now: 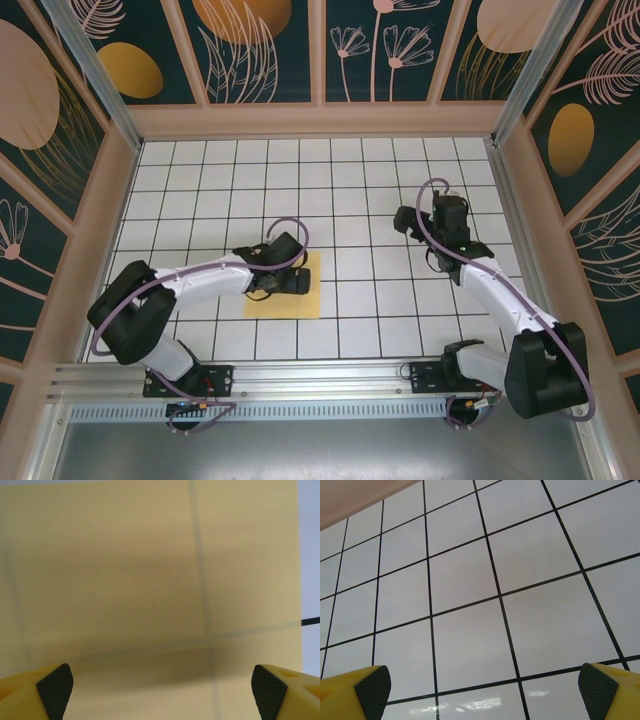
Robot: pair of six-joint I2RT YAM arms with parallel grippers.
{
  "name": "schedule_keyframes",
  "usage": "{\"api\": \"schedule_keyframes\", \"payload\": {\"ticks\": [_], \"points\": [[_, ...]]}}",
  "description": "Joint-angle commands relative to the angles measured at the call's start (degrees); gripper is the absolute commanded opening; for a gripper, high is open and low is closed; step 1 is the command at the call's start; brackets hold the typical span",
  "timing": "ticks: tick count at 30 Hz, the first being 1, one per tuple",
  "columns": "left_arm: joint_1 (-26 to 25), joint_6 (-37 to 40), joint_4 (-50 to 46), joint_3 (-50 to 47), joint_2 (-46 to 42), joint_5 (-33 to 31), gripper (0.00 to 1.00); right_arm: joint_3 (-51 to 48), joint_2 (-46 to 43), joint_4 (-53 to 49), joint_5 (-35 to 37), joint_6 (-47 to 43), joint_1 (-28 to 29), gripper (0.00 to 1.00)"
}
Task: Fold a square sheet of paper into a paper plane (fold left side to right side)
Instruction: Move the square sheet of paper to the center of the table.
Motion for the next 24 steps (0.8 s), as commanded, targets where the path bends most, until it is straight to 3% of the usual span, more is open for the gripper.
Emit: {"api": "schedule_keyframes", "payload": {"ticks": [1, 13, 24], "points": [[-0.1, -0.7, -3.1, 1.9, 1.9, -2.7, 0.92, -1.0, -1.8, -2.1, 1.2, 0.3, 0.5, 0.99], [-0.1, -0.7, 0.8, 4.4, 8.0, 1.2, 0.86, -2.7, -4.5, -1.4, -0.2, -1.3, 0.4, 0.99], [0.0, -0.8, 3.0, 16.1, 19.7, -0.4, 0.86, -2.9, -4.2, -1.1, -1.1, -1.4, 0.5, 0.99]]}}
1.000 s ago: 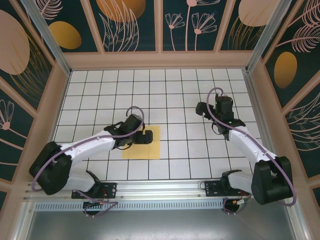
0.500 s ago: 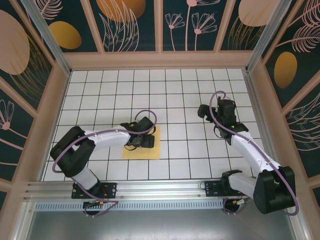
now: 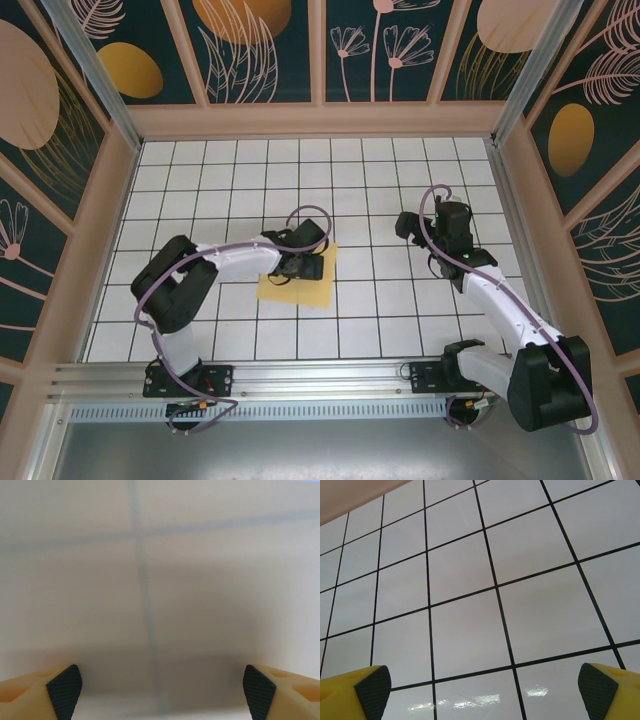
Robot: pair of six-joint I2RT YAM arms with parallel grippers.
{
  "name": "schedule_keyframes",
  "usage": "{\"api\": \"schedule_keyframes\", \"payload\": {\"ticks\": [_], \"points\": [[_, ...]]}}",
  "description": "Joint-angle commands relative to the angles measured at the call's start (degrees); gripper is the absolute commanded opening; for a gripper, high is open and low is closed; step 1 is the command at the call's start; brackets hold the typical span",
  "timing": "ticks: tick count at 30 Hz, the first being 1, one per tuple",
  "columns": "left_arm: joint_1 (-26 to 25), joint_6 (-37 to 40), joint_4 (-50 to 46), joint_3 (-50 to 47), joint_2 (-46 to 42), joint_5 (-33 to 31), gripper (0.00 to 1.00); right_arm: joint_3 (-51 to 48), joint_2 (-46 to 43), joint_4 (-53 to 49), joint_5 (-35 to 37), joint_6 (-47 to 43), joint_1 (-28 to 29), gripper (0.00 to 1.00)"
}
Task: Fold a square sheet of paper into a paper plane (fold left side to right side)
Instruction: Move the square sheet of paper to the center of the table, then pick up the square sheet of paper from the center of the table.
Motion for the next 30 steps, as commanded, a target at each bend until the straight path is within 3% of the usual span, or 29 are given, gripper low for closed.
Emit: {"api": "schedule_keyframes", "payload": {"ticks": [1, 9, 15, 22, 30], "points": [[0.1, -0.6, 3.0, 3.4, 5.4, 1.2, 0.86, -0.9, -0.8, 0.1, -0.8, -0.9, 0.4, 0.99], [1.4, 0.5, 2.4, 16.1, 14.2, 2.0, 0.85, -1.8, -0.6, 0.1, -1.8, -0.5, 0.4, 0.99], [1.7, 1.8, 5.7, 16.5, 10.4, 4.3, 0.85, -1.0, 1.1, -0.1, -4.6, 1.0, 0.5, 0.99], [5.1, 0.8, 10.4, 7.4, -1.5, 8.8, 0.86, 4.0, 9.9, 0.6, -7.5, 3.3, 2.5, 0.98], [8.3, 0.0, 17.8, -5.6, -8.5, 17.5, 0.84, 16.8, 29.3, 0.4, -7.3, 3.9, 8.6, 0.92]]}}
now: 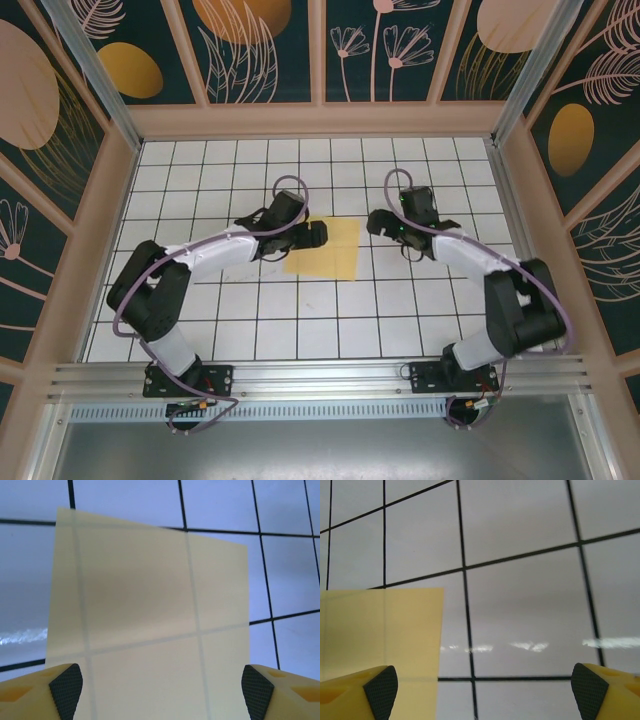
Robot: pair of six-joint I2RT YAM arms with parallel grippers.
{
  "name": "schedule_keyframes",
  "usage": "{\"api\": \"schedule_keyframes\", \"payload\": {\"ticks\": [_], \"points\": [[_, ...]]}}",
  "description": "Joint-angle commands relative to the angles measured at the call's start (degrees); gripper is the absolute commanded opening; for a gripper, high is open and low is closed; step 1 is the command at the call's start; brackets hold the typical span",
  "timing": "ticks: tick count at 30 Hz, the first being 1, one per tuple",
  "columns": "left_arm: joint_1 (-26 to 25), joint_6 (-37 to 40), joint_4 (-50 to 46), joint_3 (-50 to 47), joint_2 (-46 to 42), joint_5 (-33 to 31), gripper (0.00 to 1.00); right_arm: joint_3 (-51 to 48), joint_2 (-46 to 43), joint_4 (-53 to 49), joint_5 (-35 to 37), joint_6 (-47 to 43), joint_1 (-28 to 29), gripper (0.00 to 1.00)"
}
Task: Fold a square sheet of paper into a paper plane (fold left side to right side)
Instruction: Pick up the square sheet of paper from the center of the table.
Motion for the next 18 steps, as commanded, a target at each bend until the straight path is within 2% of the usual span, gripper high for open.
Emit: {"api": "schedule_keyframes", "payload": {"ticks": [1, 8, 18], "points": [[0.1, -0.9, 4.3, -4.0, -0.3, 6.0, 0.84, 6.1, 6.6, -0.4, -0.6, 0.8, 2.5, 0.91], [0.2, -1.4, 6.5, -5.8, 3.1, 9.3, 0.81, 16.6, 19.1, -4.7, 2.1, -0.1, 6.4, 0.89], [0.1, -0.4, 5.4, -5.6, 5.1, 9.1, 0.81, 20.7, 25.3, -6.9, 2.1, -0.4, 10.6, 0.89]]}}
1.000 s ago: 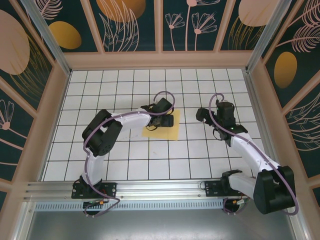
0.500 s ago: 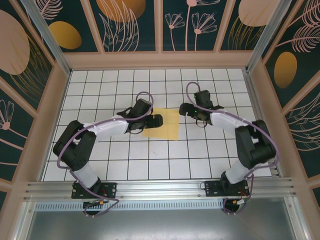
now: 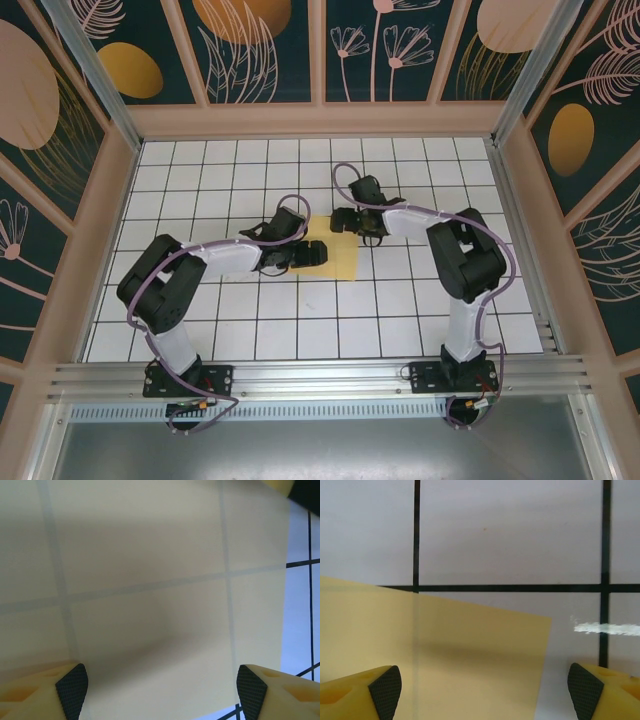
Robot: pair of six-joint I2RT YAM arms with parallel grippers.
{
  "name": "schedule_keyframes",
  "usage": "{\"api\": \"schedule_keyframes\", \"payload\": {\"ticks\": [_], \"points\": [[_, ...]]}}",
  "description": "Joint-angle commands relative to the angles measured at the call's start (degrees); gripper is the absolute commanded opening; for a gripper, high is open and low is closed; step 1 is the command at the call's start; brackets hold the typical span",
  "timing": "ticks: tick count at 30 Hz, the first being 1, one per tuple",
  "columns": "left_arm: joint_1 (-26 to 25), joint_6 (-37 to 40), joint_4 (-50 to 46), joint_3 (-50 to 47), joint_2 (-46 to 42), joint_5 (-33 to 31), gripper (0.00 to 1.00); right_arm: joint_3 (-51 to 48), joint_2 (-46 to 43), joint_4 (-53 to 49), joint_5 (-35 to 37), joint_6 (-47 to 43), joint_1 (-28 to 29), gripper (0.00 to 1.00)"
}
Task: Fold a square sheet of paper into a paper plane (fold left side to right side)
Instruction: Pick up the square sheet of paper from the center of the table.
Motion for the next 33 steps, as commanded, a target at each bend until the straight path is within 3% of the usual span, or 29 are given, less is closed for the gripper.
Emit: {"api": "schedule_keyframes", "payload": {"ticks": [1, 8, 22, 33], "points": [[0.1, 0.5, 0.2, 0.1, 1.2, 1.0, 0.81, 1.4, 1.8, -2.9, -0.2, -0.3, 0.9, 0.89], [0.1, 0.3, 1.0, -0.4, 2.5, 1.2, 0.80, 1.2, 3.3, -3.1, -5.7, 0.3, 3.5, 0.74], [0.0, 0.0, 2.2, -1.1, 2.9, 1.4, 0.79, 3.1, 3.2, -4.5, -8.2, 0.2, 6.6, 0.75], [0.2, 0.7, 2.2, -1.5, -2.0, 0.3, 0.81, 1.7, 0.9, -2.9, -13.1, -0.3, 5.1, 0.46]]}}
